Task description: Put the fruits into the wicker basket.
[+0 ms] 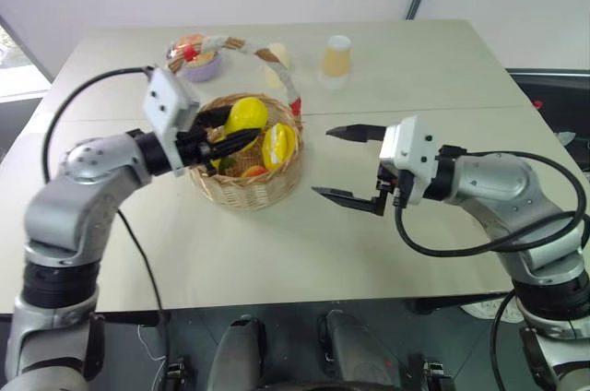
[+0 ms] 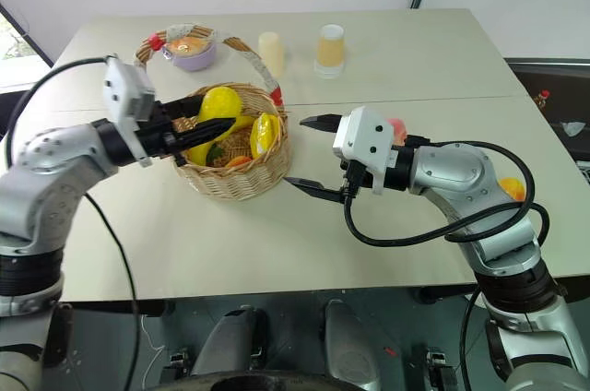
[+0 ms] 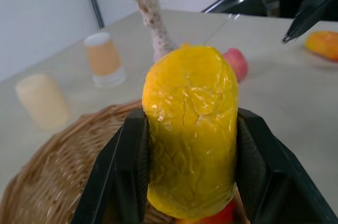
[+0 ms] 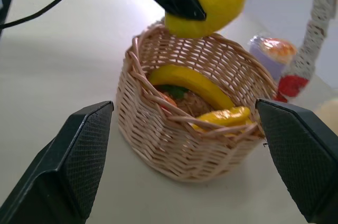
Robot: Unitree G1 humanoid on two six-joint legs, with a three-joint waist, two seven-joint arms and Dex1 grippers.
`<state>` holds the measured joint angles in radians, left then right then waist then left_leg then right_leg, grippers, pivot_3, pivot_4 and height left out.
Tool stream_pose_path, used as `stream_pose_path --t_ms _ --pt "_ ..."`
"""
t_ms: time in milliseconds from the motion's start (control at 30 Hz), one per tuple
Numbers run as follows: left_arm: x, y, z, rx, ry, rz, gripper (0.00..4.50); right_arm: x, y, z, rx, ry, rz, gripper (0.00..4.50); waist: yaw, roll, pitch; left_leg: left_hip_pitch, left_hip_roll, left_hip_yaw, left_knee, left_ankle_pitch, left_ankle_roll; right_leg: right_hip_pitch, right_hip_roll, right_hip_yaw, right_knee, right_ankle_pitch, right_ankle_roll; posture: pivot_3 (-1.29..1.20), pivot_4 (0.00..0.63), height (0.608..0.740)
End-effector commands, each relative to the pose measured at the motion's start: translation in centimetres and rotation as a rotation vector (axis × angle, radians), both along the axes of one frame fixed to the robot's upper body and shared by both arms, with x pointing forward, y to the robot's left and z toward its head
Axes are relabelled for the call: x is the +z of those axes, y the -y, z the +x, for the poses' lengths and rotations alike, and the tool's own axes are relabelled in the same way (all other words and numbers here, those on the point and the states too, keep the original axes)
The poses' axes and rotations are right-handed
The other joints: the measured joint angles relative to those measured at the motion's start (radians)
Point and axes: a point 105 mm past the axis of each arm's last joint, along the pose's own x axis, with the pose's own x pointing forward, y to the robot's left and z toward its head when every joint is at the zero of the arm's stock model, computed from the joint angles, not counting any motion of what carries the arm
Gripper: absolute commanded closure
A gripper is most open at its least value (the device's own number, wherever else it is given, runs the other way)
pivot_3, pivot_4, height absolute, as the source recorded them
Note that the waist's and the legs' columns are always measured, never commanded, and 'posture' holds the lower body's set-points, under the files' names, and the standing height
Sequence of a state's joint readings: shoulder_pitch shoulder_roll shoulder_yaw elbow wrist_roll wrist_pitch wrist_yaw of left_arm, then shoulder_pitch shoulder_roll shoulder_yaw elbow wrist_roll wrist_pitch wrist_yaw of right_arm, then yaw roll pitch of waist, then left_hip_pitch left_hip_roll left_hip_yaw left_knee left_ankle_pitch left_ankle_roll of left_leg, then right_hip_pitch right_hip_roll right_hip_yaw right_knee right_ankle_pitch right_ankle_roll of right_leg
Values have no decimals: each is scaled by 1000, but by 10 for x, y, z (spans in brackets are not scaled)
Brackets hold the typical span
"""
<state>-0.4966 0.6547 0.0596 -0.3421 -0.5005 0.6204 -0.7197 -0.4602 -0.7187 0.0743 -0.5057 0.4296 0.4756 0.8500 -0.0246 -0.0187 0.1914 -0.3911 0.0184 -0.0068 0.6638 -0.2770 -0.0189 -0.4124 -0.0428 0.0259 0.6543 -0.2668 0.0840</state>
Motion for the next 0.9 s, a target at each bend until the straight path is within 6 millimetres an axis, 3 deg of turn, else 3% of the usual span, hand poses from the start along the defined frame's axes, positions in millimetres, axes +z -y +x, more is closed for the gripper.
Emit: stream_pose_path --t_ms 33,167,300,367,467,667,900 --pt "4 -1 13 65 58 -7 1827 9 15 5 -94 55 6 0 6 0 0 0 0 0 0 0 0 0 0 0 0 0 0 0 150 740" --pt "9 2 17 75 88 -27 44 4 30 17 -211 25 51 0 13 0 0 -1 0 0 1 0 0 1 -1 0 0 0 0 0 150 740" --pt "16 12 3 -17 63 -178 44 -17 73 49 -489 -22 40 0 13 0 0 0 -2 0 2 0 0 2 -3 0 -1 0 0 0 150 740" --pt "8 21 -14 -116 8 -203 44 -22 98 68 -638 -52 78 0 11 0 0 -1 -2 0 2 0 0 2 -4 0 -1 0 0 0 150 740" --pt "-2 31 -28 -184 -21 -190 44 -30 116 82 -732 -92 113 0 7 0 0 0 -1 1 1 0 0 1 -3 0 -1 0 0 0 150 740" --pt "-16 45 -33 -204 -43 -138 44 -49 141 110 -816 -185 177 0 9 0 0 0 -2 1 1 0 0 2 -2 0 0 0 0 0 150 740" --pt "-18 50 -34 -221 -50 -145 44 -68 151 129 -876 -273 190 0 7 0 0 0 -2 1 1 0 0 2 -1 0 -1 0 0 0 150 740"
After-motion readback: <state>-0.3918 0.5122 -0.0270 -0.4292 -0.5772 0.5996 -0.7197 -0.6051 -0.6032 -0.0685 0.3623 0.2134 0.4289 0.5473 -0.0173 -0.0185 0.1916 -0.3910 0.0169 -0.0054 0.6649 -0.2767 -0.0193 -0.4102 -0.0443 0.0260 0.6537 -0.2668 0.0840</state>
